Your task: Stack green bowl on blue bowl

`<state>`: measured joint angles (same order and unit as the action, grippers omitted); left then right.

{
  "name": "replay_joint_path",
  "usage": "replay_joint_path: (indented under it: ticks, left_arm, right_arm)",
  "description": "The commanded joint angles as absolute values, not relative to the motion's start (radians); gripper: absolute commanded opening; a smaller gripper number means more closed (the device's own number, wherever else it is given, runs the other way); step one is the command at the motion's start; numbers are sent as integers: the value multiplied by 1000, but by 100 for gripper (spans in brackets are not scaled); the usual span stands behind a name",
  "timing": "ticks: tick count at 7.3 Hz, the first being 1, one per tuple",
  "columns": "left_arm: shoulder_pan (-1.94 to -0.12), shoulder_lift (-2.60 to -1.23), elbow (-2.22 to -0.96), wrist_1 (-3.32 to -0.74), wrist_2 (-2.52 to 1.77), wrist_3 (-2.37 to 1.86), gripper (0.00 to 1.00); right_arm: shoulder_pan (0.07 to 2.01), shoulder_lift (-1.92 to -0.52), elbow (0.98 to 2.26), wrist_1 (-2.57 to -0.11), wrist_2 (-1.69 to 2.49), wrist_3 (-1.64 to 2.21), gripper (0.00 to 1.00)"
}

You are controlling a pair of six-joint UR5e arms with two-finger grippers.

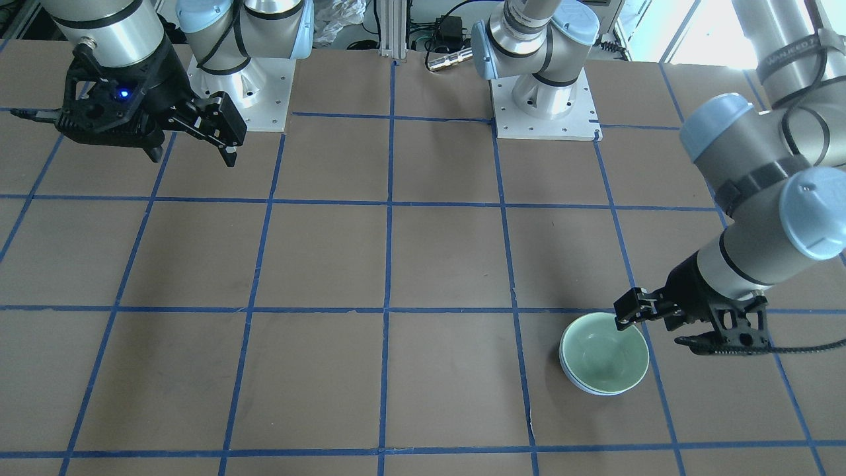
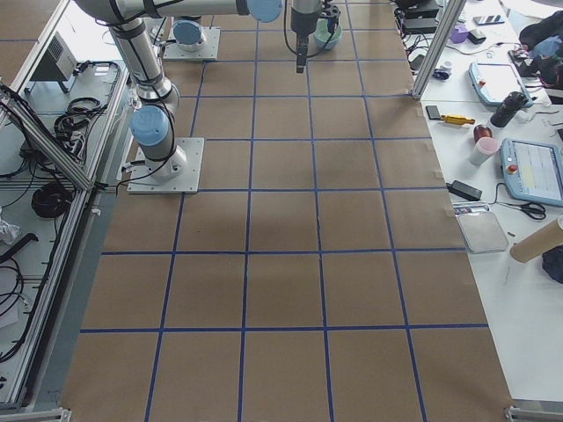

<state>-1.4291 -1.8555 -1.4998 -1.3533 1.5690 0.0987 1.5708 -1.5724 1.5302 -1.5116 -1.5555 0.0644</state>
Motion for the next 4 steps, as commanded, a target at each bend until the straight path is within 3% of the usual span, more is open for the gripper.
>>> replay_joint_path:
  ticks: [1, 4]
  left_arm:
    - [-1517, -1742, -1502, -1420, 1597, -7, 100]
    - [-1549, -1654, -1509, -1497, 1589, -55, 100]
  right_arm:
    - [1571, -1572, 1529, -1511, -1555, 64, 100]
    - [1571, -1572, 1531, -1511, -1555, 64, 100]
